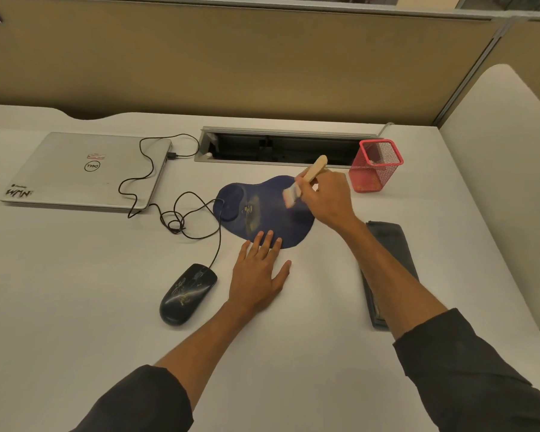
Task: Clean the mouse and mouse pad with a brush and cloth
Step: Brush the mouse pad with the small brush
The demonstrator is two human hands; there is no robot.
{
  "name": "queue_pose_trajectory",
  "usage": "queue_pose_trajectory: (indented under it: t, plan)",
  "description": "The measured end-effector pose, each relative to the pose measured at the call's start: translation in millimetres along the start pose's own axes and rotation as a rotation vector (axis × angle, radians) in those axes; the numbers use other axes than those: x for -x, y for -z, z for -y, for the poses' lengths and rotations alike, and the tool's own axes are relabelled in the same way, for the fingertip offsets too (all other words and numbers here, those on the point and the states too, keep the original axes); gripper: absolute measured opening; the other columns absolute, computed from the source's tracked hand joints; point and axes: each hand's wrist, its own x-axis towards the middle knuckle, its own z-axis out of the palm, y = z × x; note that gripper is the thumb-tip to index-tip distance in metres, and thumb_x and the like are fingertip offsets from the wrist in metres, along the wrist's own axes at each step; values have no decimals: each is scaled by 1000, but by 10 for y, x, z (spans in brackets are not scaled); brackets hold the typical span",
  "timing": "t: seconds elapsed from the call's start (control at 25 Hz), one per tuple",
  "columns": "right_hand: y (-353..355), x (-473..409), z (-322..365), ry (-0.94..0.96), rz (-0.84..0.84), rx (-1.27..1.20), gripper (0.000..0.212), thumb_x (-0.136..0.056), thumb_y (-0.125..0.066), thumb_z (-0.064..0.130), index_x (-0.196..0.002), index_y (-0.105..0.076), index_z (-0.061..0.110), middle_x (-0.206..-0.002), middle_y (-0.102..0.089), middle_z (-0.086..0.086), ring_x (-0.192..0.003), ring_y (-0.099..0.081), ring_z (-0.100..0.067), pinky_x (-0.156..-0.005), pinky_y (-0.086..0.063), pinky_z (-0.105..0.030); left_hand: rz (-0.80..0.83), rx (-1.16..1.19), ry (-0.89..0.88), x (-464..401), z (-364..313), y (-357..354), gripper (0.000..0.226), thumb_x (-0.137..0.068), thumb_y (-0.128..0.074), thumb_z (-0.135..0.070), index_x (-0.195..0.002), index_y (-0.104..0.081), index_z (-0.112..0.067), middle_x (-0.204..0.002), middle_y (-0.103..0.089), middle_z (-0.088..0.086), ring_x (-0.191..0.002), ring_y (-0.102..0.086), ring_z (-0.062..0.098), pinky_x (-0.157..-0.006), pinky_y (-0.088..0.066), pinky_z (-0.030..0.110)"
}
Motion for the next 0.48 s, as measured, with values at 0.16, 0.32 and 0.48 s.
queue_pose_trajectory:
  t: [0.16, 0.32, 0.48]
  plan:
    - [-59, 171, -32, 78, 128, 194, 32, -95, -48, 35, -87, -66, 10, -76, -66, -6, -70, -59, -17, -82, -46, -37, -4, -1, -2, 4, -7, 10, 63, -97, -23, -56, -151, -20, -24, -159, -16, 0, -148, -5, 17, -117, 3, 33]
    - [-68, 104, 60, 126, 122, 97, 32, -94, -48, 35, -82, -65, 11, -71, -65, -4, -66, -59, -18, -73, -46, -34, -9, 1, 1, 2, -5, -5, 63, -97, -23, -57, -151, -20, -24, -159, -16, 0, -148, -5, 16, -117, 1, 34]
    - [-5, 113, 37, 173, 107, 289, 31, -95, -47, 32, -85, -66, 10, -75, -66, -7, -73, -60, -20, -86, -40, -38, -13, 5, 4, 13, -14, 5, 63, -97, -23, -57, -151, -20, -24, -159, -16, -1, -148, -5, 16, -118, 0, 34]
